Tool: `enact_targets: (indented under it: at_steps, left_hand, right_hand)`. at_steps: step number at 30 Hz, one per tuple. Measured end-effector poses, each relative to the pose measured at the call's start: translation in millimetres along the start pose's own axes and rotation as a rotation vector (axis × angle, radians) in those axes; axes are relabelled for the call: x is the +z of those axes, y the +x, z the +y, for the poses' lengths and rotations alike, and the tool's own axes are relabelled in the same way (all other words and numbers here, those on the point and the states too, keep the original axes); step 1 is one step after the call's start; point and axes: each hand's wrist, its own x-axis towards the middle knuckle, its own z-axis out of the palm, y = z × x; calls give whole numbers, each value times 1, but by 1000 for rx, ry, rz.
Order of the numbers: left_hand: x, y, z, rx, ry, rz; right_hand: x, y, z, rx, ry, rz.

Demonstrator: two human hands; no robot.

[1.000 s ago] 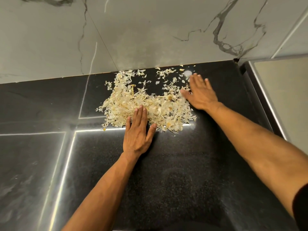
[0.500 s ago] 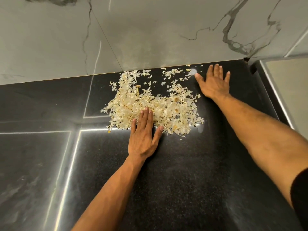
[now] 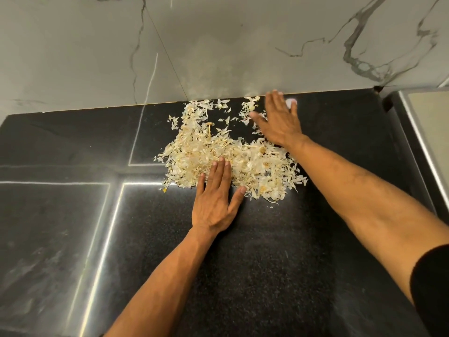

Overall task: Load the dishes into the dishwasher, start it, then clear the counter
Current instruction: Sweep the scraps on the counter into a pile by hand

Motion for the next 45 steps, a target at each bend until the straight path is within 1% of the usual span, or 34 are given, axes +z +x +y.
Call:
enact_targets:
  at_steps: [2,3,4,8,11,14,15,17,20,24,27,28,29,31,32,34,37,40,41,42,44,45]
  left_hand:
    - [-1,0,0,1,11,-4]
    - [0,1,0,-1,14,-4]
    - [0,1,0,-5,16,-5]
    - [1,1,0,-11,24,-2]
    - [0,2,1,-16,16,5]
    - [-1,2,1,-15,11,10]
    - [-1,1,1,-14,10,10]
    - [-1,1,1,-14,5,10]
    - [-2,1,2,-17,-3,10]
    - [-2,1,2,-15,6,19]
    - [-1,1,2,-17,2,17]
    - [-1,1,2,-18,2,16]
    - [-2,1,1,-20,4,15]
    - [-2,1,1,-20,8,15]
    - [-1,0,1,-22,6,9]
    - [-1,1,2,-22,0,10]
    - [-1,2,1,-19,-2,19]
    - [-2,1,2,-24,3,24]
    - [-2,1,1,-26,6,25]
    - [-3,2,2,-25,10,24]
    - [-2,2,2,-21,12,23]
    - [-2,2,2,-20,5,23]
  right_hand:
    - [-1,4,5,191,11,18]
    - [-1,5,4,234,4,11]
    - [0,7,1,237,-7,1]
    - [8,12,-28,120,-27,-62]
    - [16,12,-48,-60,-64,-117]
    - [19,11,-53,-224,-20,-128]
    - [18,12,-50,-229,-2,-113]
    - [16,14,-45,-167,12,-83]
    - [16,20,-42,-120,-40,-110]
    - [19,26,-55,-171,-80,-144]
    - [18,24,-59,-298,-50,-173]
    - [17,24,-58,-310,-37,-150]
    - [17,25,-57,-283,-29,-102]
    - [19,27,-54,-142,-24,-28]
    - [21,26,-54,-88,-37,-35]
    - [24,26,-55,-65,-91,-63]
    - [24,29,-62,-118,-63,-102]
    - [20,29,-66,-295,-12,-155]
    - [20,29,-67,-328,13,-152]
    - [20,30,-66,-316,27,-125]
    - [21,33,-63,-208,17,-71]
    - [23,35,-63,-165,-5,-77]
